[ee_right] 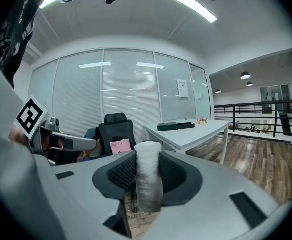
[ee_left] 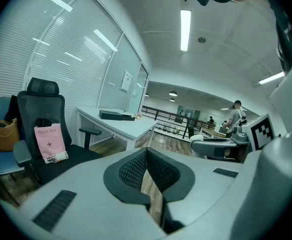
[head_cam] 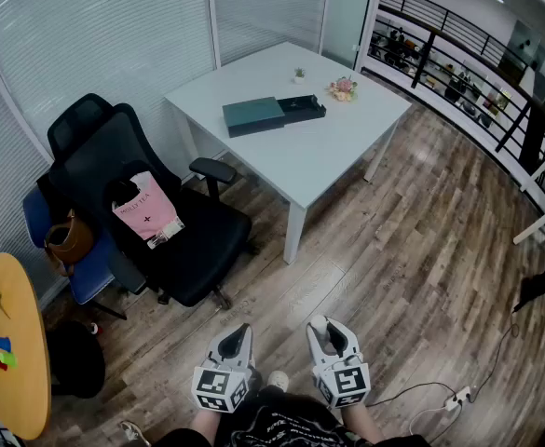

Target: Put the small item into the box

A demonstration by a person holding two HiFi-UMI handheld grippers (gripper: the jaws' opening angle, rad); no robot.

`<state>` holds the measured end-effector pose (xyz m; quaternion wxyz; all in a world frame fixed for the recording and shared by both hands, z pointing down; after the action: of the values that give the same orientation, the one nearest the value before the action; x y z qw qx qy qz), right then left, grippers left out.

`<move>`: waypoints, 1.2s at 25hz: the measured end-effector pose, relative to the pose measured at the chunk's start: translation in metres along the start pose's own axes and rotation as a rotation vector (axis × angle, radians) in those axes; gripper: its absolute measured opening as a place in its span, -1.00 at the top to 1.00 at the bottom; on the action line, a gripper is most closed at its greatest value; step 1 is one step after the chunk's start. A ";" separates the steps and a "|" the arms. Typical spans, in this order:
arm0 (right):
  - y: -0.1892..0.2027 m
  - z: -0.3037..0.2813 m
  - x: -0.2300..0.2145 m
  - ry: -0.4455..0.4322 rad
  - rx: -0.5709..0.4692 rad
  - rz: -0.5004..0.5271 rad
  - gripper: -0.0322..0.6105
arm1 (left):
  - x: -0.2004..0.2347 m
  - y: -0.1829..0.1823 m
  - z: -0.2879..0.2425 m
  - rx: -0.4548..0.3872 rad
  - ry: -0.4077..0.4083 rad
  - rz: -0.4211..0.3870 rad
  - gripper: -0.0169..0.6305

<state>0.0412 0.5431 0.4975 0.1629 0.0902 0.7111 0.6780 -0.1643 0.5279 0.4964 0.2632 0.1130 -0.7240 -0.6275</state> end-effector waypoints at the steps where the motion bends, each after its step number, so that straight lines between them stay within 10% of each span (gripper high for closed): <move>1: 0.000 0.002 0.001 0.008 0.004 0.001 0.48 | 0.000 0.000 0.002 0.008 0.011 0.008 0.90; 30: 0.003 -0.088 0.036 0.229 -0.039 -0.041 0.46 | 0.102 -0.027 -0.060 0.031 0.245 -0.066 0.90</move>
<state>-0.0235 0.4740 0.4987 0.0961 -0.0058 0.7134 0.6942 -0.2222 0.4214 0.4993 0.3271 0.2170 -0.6918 -0.6061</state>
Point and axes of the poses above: the fingertips, and each gripper's own axes: z backward along the fingers, x to its left, y out of its underside, the point moved 7 cm from there along z, backward along the fingers, and after that the axes turned 15 degrees about -x, right-handed, at the moved point
